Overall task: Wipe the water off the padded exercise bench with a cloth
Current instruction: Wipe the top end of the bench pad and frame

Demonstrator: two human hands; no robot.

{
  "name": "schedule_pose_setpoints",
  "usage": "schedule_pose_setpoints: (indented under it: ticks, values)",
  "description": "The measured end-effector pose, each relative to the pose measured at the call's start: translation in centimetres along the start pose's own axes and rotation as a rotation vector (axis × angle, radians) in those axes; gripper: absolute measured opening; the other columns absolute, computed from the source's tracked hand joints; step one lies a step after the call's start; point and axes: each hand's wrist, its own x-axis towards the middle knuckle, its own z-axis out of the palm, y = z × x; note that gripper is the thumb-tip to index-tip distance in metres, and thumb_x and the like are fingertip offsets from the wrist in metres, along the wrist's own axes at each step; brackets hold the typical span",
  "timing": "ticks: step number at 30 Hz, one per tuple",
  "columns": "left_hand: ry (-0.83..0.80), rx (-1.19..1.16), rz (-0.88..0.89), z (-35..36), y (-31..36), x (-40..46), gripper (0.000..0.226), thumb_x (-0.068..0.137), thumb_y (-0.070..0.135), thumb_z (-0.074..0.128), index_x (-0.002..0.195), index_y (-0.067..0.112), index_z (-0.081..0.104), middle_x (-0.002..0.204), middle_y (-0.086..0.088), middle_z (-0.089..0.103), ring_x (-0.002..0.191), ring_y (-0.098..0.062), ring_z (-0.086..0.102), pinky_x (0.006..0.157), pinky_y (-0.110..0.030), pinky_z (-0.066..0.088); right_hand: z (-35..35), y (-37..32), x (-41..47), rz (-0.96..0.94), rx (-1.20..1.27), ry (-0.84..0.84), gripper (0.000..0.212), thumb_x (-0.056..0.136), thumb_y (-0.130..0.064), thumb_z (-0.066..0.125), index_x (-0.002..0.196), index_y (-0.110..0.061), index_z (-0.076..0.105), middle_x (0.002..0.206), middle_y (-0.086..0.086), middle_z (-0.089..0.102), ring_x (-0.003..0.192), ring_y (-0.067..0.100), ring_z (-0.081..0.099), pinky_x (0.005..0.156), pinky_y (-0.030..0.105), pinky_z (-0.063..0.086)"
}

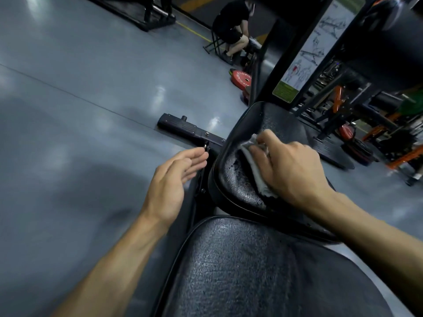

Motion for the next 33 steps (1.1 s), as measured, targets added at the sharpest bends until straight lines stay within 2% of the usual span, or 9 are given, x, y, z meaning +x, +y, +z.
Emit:
schedule_pose_setpoints:
  ticks: [5,10,15,17,19,21,25,29,33]
  values:
    - [-0.007,0.023,-0.008,0.2,1.0,-0.9,0.041,0.105,0.002,0.031,0.119,0.013,0.067,0.118,-0.002,0.074,0.110,-0.009,0.071,0.098,-0.019,0.052,0.8,-3.5,-1.3,-0.238,0.016,0.021,0.034,0.098,-0.051,0.041,0.095,-0.022,0.058,0.047,0.008,0.058,0.043,0.037,0.060,0.043,0.030,0.034]
    - [-0.028,-0.006,0.017,0.3,1.5,-1.2,0.040,0.106,0.004,0.030,0.118,0.018,0.067,0.118,0.000,0.074,0.110,-0.007,0.070,0.097,-0.017,0.052,0.2,-0.7,1.7,-0.024,-0.003,-0.003,0.032,0.102,-0.053,0.044,0.110,-0.024,0.054,0.077,0.021,0.069,0.075,0.047,0.067,0.060,0.041,0.037]
    - [-0.039,-0.026,0.040,1.1,0.8,-0.8,0.037,0.107,0.006,0.035,0.116,0.022,0.067,0.115,0.006,0.076,0.108,-0.001,0.069,0.093,-0.013,0.051,0.7,-4.0,-0.5,-0.280,0.026,-0.010,0.036,0.097,-0.052,0.040,0.092,-0.022,0.058,0.049,0.007,0.059,0.044,0.037,0.060,0.041,0.033,0.042]
    - [-0.039,-0.052,0.047,1.2,0.1,-0.6,0.029,0.102,0.014,0.043,0.114,0.023,0.068,0.113,0.008,0.076,0.108,-0.001,0.070,0.090,-0.012,0.051,0.8,-2.6,0.9,-0.209,-0.017,0.019,0.039,0.097,-0.056,0.038,0.097,-0.023,0.058,0.055,0.010,0.063,0.051,0.039,0.064,0.046,0.037,0.047]
    - [-0.040,-0.065,0.051,1.2,-0.3,-0.6,0.034,0.090,0.027,0.043,0.113,0.025,0.069,0.115,0.008,0.075,0.111,-0.002,0.069,0.091,-0.012,0.050,0.9,-0.4,2.5,-0.070,-0.015,0.014,0.041,0.099,-0.059,0.036,0.104,-0.024,0.057,0.066,0.016,0.067,0.064,0.043,0.067,0.057,0.042,0.049]
    - [-0.034,-0.081,0.050,1.2,-0.5,-0.4,0.039,0.086,0.030,0.041,0.114,0.025,0.069,0.117,0.006,0.076,0.113,-0.002,0.068,0.093,-0.012,0.050,1.1,0.2,2.2,-0.043,0.021,0.048,0.036,0.101,-0.055,0.042,0.104,-0.022,0.058,0.064,0.016,0.067,0.062,0.044,0.066,0.057,0.042,0.049]
    - [-0.029,-0.104,0.046,1.1,-0.9,0.0,0.031,0.094,0.024,0.046,0.115,0.023,0.068,0.118,0.004,0.076,0.116,-0.005,0.068,0.094,-0.012,0.049,0.6,-2.7,-1.1,-0.238,0.074,0.045,0.036,0.099,-0.051,0.042,0.090,-0.020,0.059,0.049,0.004,0.059,0.046,0.035,0.061,0.040,0.032,0.042]
    - [-0.024,-0.110,0.028,1.3,-1.3,-0.2,0.037,0.086,0.030,0.045,0.113,0.025,0.070,0.116,0.009,0.076,0.115,-0.001,0.067,0.091,-0.010,0.048,0.6,-2.5,-0.8,-0.312,0.060,0.089,0.037,0.100,-0.049,0.041,0.086,-0.019,0.058,0.050,0.002,0.058,0.045,0.036,0.058,0.038,0.031,0.039]
    - [-0.027,-0.083,0.016,1.0,-1.3,-0.3,0.033,0.107,0.011,0.040,0.112,0.025,0.070,0.112,0.013,0.077,0.114,0.000,0.067,0.090,-0.010,0.049,0.6,-2.3,-0.3,-0.377,0.034,0.067,0.033,0.101,-0.045,0.043,0.089,-0.018,0.059,0.050,0.001,0.057,0.042,0.034,0.057,0.036,0.032,0.041]
